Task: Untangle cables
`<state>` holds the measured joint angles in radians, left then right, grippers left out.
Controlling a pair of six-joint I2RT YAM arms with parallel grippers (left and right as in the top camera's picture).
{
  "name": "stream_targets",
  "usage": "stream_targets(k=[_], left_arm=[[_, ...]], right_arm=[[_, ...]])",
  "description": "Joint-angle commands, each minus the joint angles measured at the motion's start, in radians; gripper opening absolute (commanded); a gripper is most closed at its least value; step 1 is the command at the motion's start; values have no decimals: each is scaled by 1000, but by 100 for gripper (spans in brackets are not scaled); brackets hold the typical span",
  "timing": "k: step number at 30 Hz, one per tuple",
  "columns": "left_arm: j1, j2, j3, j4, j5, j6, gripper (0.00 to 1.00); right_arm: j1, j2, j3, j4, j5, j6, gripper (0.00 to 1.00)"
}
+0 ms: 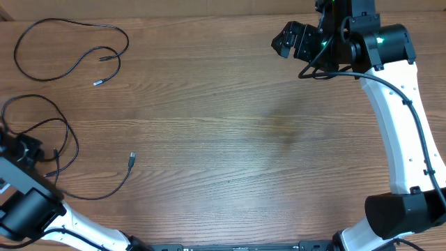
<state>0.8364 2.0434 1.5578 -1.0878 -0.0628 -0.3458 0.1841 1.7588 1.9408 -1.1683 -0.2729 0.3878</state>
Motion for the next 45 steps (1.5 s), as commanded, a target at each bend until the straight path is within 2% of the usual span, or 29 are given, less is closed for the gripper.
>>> stream_targets(k=[1,9,20,23,26,33,36,43,45], left_arm=[[-39,7,-61,9,0,61,28],[-57,7,-180,124,1,104,29],[-60,7,-182,219,55,157,29],[-60,7,-181,251,138,193,25],[-60,7,-166,258,137,193,18],[-60,7,-127,227,133,189,15],[-59,7,-127,221,134,188,19],[-57,6,-101,188,135,173,40],[-57,6,-88,166,135,174,42]], right_arm=[[-2,-29,3,3,8,-8,100],[-2,-29,3,3,7,-8,100],[-2,-29,3,3,7,-8,100],[-2,-29,3,3,7,-7,100],[-2,-29,3,3,8,-8,100],[-2,-29,3,3,7,-8,100],[-2,-29,3,3,7,-7,100],[-2,-29,3,3,7,-8,100],[-2,-29,3,3,7,-8,100]])
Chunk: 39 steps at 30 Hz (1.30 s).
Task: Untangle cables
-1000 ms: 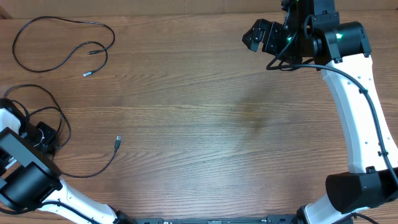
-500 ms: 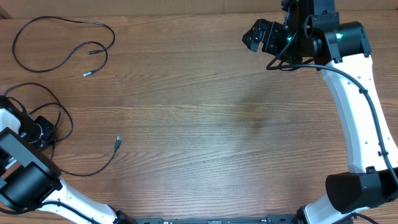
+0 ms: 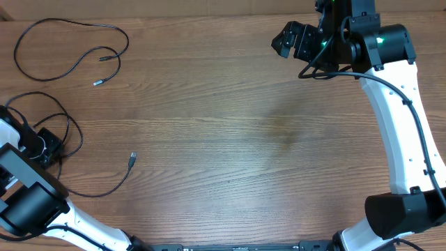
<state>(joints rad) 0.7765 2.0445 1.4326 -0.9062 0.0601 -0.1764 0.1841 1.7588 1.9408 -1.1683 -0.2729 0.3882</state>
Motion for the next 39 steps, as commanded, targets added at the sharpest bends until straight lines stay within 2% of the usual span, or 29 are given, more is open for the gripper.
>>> stream_targets(k=[1,10,15,22,23,25,31,39], left_arm=[[3,5,39,-29,11,5,43],[3,6,-8,-96,-107,13,39],[3,6,-45,-67,-201,13,35],[3,6,-80,19,-189,16,33],[3,6,-80,24,-180,18,28],[3,6,-80,25,-165,23,5],[3,5,-47,8,-166,22,4],[3,1,142,-118,-85,15,4]], right_arm=[[-2,-29,3,3,7,-8,100],[-2,-29,3,3,7,-8,100],[-2,-29,3,3,7,-8,100],[-2,-29,3,3,7,-8,100],[-2,-29,3,3,7,-8,100],[-2,-29,3,3,8,-8,100],[-2,-29,3,3,8,-8,100],[-2,-29,3,3,7,-8,100]])
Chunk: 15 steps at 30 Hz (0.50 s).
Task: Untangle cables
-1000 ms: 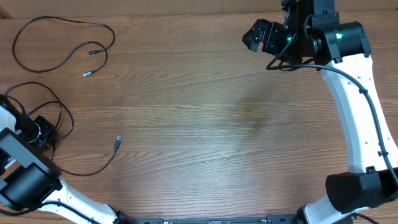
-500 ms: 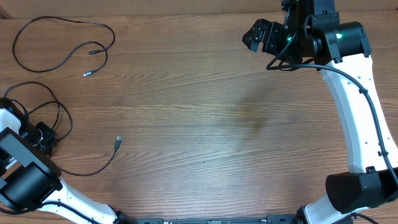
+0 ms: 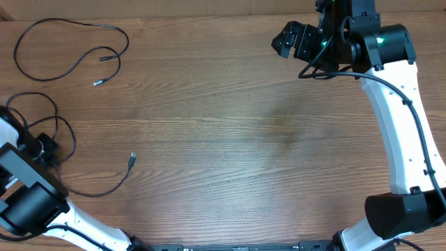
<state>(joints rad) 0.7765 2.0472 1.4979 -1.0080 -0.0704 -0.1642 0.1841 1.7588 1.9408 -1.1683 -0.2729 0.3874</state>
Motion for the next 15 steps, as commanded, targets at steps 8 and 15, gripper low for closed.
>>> stream_targets(k=[8,15], left_arm=[[3,-2,133,-113,74,-30,4],[5,-1,108,-232,-114,-84,4]], right_arm=[[-2,-29,3,3,8,-7,100],[-2,-29,3,3,7,-7,100]])
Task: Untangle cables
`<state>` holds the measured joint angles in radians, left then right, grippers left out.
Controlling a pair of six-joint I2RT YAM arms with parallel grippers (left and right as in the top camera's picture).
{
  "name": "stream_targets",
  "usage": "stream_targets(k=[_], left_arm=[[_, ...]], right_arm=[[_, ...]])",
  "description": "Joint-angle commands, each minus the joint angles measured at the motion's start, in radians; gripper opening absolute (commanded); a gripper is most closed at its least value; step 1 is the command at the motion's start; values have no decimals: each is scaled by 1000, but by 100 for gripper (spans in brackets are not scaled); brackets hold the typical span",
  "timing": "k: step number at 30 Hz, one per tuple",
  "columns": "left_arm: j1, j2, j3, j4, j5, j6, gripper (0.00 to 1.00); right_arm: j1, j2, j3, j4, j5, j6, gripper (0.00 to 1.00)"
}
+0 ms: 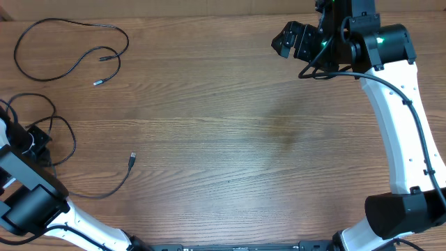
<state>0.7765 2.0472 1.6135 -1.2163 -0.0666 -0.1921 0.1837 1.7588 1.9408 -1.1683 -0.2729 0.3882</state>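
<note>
Two black cables lie on the wooden table. One cable (70,68) forms a wide loop at the far left, its two plugs lying free. The second cable (104,189) coils at the left edge and trails out to a plug (132,159). My left gripper (35,139) sits in that coil, apparently shut on the cable, with loops rising behind it. My right gripper (289,40) hangs at the far right, away from both cables; the overhead view does not show how its jaws stand.
The wooden table (230,139) fills the view. The right arm's white links (401,132) run down the right side. The left arm's base (28,206) occupies the near left corner.
My left gripper has moved a little toward the left edge and slightly farther back, and the cable loops around it have shifted with it. The right arm and the far cable are unchanged.
At first my left gripper lay at the left edge inside a broad loop of the near cable. Later it was further right with the loop drawn tighter. It has since drifted back left, with the coil reshaped each time. The plug, far cable and right arm stayed put.
</note>
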Motion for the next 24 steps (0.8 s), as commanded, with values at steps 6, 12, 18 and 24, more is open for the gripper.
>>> stream_targets(k=[6,12,18,24], left_arm=[[21,-1,-90,-45,-236,-174,4],[28,-1,-150,-1,-202,-178,5],[28,-1,-161,19,-180,-179,5],[28,-1,-161,25,-130,-179,16]], right_arm=[[-2,-29,3,3,7,-8,100],[-2,-29,3,3,7,-8,100],[-2,-29,3,3,7,-8,100],[-2,-29,3,3,8,-8,100]])
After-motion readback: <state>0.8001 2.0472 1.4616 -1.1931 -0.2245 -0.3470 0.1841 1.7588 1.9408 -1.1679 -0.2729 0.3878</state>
